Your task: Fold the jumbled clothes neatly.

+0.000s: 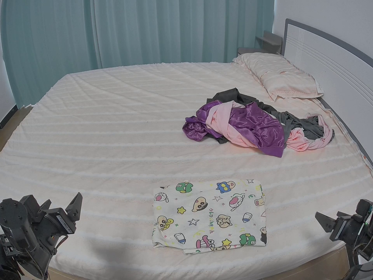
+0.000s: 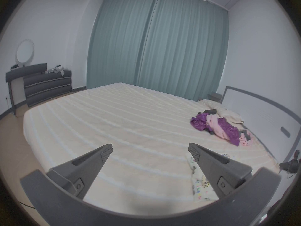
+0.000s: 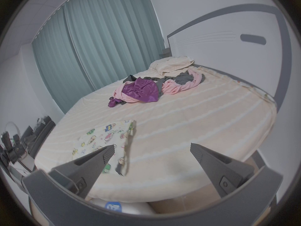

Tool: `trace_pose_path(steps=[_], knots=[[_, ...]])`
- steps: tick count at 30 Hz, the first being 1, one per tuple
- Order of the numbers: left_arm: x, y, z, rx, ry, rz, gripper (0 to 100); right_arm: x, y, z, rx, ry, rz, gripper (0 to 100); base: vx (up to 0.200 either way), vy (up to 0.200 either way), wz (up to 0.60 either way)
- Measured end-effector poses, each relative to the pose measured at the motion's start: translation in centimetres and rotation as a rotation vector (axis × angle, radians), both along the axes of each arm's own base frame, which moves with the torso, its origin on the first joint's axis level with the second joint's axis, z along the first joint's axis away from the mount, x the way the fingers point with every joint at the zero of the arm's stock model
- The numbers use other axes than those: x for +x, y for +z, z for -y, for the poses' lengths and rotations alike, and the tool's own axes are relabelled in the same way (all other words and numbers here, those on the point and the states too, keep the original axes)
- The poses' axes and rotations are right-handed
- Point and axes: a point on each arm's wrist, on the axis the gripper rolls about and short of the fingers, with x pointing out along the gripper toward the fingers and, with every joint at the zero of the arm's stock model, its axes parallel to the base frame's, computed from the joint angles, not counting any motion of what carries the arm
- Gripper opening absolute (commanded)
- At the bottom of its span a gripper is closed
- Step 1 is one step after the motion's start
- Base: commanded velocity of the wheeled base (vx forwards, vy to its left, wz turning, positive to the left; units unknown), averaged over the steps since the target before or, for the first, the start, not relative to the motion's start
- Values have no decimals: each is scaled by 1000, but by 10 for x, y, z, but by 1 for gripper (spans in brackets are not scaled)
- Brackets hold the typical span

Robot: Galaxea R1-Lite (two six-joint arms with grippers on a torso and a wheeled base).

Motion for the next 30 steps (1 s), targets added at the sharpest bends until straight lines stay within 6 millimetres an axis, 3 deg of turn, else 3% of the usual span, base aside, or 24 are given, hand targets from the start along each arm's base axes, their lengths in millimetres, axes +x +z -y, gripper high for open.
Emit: trace_pose_path(steps=[9, 16, 30], knots=[[-25, -7, -30, 82, 111, -52, 100, -54, -5, 31, -104, -133, 82, 100, 0, 0, 0], [-51, -3, -52, 128, 198, 5, 100, -85, -9, 41, -218, -224, 244, 100, 0, 0, 0], [-108, -7, -75, 265, 358, 172, 100, -108, -16, 41, -385, -335, 378, 100, 0, 0, 0]])
